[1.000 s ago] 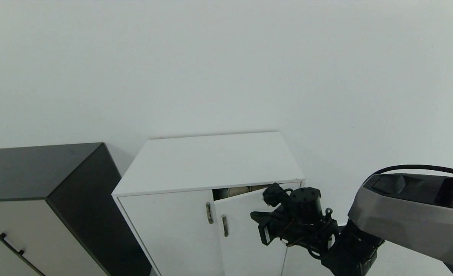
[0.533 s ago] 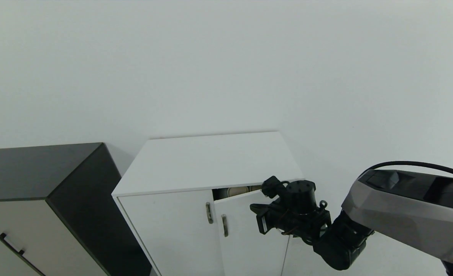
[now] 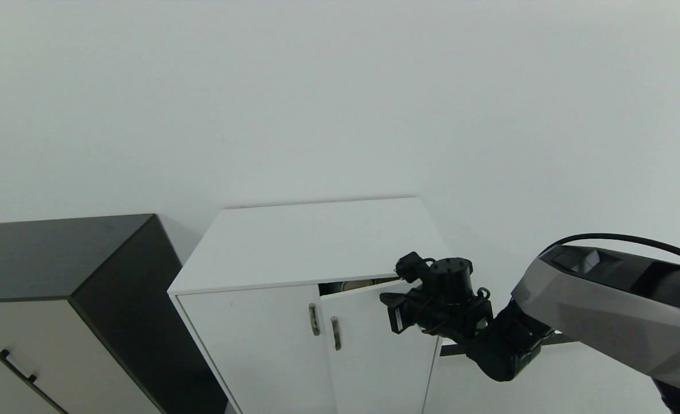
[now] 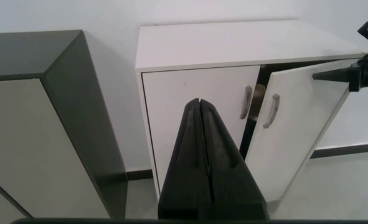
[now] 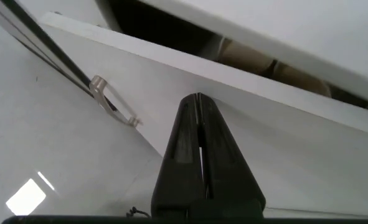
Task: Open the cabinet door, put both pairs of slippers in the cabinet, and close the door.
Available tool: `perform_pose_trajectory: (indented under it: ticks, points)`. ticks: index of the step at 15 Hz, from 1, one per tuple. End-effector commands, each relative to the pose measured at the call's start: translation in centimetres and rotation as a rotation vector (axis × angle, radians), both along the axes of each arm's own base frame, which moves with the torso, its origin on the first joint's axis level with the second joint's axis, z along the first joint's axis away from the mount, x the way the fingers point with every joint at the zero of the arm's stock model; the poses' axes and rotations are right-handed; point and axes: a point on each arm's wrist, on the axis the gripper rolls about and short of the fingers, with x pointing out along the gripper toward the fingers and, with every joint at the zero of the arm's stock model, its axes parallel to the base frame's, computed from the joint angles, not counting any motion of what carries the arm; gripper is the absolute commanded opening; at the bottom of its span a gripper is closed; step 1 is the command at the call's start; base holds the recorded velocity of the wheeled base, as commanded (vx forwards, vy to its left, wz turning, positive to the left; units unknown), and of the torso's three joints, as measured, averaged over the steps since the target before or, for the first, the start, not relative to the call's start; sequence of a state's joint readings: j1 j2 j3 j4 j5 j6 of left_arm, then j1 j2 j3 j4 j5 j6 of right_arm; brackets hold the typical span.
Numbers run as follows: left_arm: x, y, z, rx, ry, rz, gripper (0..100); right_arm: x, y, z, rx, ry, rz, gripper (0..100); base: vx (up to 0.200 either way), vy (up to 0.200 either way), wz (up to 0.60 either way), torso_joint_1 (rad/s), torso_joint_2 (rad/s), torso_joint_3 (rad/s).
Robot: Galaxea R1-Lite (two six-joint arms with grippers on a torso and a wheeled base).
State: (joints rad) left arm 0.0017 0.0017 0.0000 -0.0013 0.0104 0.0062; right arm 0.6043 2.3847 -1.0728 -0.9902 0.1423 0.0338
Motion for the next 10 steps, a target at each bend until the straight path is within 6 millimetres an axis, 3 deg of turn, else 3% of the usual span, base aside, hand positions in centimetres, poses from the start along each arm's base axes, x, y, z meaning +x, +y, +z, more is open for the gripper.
perform_pose_trajectory:
  ticks: [1, 10]
  points:
    - [0.00, 0.00, 0.00, 0.000, 0.000, 0.000, 0, 0.75, -0.13, 0.01, 0.005, -0.007, -0.012, 0, 0.000, 0.000, 0.00, 0.000, 0.00, 0.000]
    - [0.00, 0.00, 0.00, 0.000, 0.000, 0.000, 0, 1.08, -0.23, 0.04, 0.003, -0.005, -0.018, 0, 0.000, 0.000, 0.00, 0.000, 0.00, 0.000]
